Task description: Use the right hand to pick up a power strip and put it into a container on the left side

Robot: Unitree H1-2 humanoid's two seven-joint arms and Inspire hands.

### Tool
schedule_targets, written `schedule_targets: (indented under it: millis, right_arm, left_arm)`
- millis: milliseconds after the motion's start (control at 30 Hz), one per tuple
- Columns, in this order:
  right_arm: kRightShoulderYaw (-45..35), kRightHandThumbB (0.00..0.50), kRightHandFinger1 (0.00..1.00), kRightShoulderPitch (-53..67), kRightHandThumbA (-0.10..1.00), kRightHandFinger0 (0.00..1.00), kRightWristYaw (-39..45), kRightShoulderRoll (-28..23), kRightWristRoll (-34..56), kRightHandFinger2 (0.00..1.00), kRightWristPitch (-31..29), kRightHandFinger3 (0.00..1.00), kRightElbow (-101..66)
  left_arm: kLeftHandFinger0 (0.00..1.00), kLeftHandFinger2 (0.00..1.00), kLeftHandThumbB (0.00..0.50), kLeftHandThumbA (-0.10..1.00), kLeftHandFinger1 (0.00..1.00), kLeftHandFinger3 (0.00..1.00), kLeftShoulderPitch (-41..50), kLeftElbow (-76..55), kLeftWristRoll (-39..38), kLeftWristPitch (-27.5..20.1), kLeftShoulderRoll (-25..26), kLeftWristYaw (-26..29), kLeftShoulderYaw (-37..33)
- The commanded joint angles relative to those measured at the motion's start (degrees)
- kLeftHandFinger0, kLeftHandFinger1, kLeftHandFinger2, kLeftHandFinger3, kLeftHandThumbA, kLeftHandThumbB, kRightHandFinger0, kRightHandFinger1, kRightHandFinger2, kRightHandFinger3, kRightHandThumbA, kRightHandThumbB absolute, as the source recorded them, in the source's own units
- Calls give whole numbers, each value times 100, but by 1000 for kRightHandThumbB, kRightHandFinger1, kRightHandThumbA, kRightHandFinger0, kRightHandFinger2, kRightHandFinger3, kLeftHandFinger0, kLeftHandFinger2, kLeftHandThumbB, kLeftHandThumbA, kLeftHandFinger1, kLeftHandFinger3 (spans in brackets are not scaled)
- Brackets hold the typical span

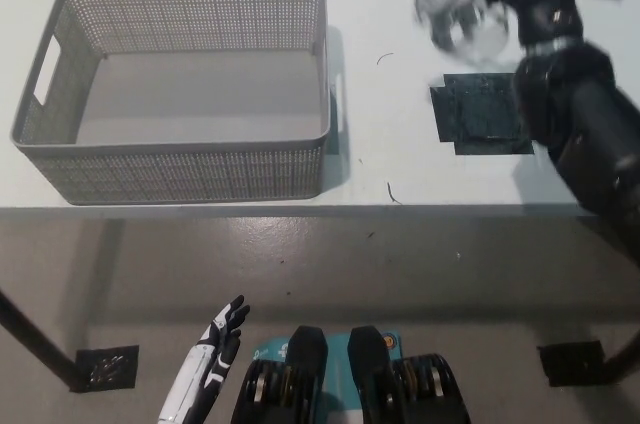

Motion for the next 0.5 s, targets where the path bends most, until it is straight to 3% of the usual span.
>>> schedule_targets:
  millis: [0,167,233,333,367,400,467]
  right_arm:
    - [-289,91,0,-1344,-100,0,-1134,-318,-346,419,-374,590,-649]
    - [-263,106,0,-1509,-100,0,-1163,-259,-382,454,-402,749,-551]
    - [-243,155,0,-1592,-100,0,-1196,-175,-412,422,-374,671,-484]
    - [-228,154,0,-1707,-100,0,-1265,-50,-383,421,-449,632,-289]
    - [-195,196,0,-1747,-100,0,-1304,-15,-410,396,-456,741,-223]
    - [-183,156,0,-1793,-100,0,-1225,60,-364,341,-485,488,-156]
    - [-136,149,0,-1874,-100,0,-1201,159,-358,326,-530,293,-39]
  left_arm:
    - [1000,1000,138,1000,1000,1000,-19,-154,-64,-235,37,36,-19]
    - [1000,1000,139,1000,1000,1000,-15,-155,-56,-235,37,27,-23]
    - [1000,1000,143,1000,1000,1000,-14,-161,-44,-235,37,24,-21]
    - [1000,1000,132,1000,1000,1000,-63,-160,-71,-235,71,24,-4]
    - [1000,1000,132,1000,1000,1000,-65,-159,-76,-235,72,24,-6]
    - [1000,1000,137,1000,1000,1000,-65,-162,-86,-235,70,18,-6]
    - [1000,1000,144,1000,1000,1000,-68,-146,-49,-235,71,32,-5]
